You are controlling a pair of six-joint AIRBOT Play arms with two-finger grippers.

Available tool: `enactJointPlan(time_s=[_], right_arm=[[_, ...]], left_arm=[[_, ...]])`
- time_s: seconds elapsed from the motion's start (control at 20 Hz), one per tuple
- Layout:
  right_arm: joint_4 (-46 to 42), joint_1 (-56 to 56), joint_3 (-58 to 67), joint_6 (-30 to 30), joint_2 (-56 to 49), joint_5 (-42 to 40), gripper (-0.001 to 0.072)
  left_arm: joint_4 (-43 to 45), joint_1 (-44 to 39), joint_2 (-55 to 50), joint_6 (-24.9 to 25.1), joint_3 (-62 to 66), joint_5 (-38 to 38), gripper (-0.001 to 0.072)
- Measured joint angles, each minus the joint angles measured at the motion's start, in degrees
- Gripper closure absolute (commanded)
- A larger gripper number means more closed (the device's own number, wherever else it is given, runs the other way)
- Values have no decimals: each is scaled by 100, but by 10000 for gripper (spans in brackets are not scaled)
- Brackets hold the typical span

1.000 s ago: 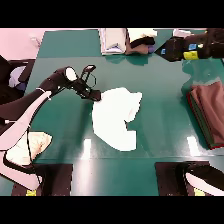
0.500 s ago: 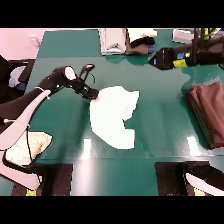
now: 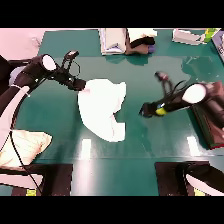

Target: Fold the shirts.

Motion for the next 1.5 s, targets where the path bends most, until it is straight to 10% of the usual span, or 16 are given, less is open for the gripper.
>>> enactJointPlan(time_s=[0.5,0.65,1.5], right_arm=[[1139,1471,55,131,-1847,-1126,294],[1093,1657,291,138,-2140,-1209,695],[-793,201,3364,387,605,-601,696]], left_arm=[[26,28,50,17,0,-216,675],[26,28,116,15,4,-240,675],[-960,-308,3960,568,2,1523,677]])
